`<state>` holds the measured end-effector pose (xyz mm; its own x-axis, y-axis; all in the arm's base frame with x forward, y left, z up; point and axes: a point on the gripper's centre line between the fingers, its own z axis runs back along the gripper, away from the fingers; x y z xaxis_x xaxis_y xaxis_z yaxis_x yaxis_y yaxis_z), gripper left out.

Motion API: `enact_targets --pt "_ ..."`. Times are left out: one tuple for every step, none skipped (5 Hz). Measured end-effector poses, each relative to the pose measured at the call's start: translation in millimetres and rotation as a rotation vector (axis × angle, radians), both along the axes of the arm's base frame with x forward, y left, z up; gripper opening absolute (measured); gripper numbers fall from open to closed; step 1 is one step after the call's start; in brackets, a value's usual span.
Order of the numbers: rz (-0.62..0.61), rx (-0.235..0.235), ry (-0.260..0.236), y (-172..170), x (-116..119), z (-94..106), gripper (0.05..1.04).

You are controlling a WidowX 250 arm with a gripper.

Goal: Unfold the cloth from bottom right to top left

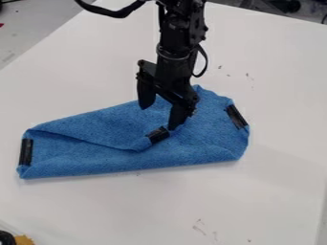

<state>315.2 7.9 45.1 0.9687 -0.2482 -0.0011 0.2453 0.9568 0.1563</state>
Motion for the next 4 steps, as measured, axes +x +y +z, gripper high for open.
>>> enact_targets --pt "0.007 -0.002 0.033 -1 -4 -9.7 1.001" --pt "0.049 -0.022 0.038 -4 -6 -11.6 1.001" --pt "0.079 -0.028 0.033 -4 -13 -19.9 1.001" --pt "0.081 -0.037 0.027 -6 -15 -23.6 1.001"
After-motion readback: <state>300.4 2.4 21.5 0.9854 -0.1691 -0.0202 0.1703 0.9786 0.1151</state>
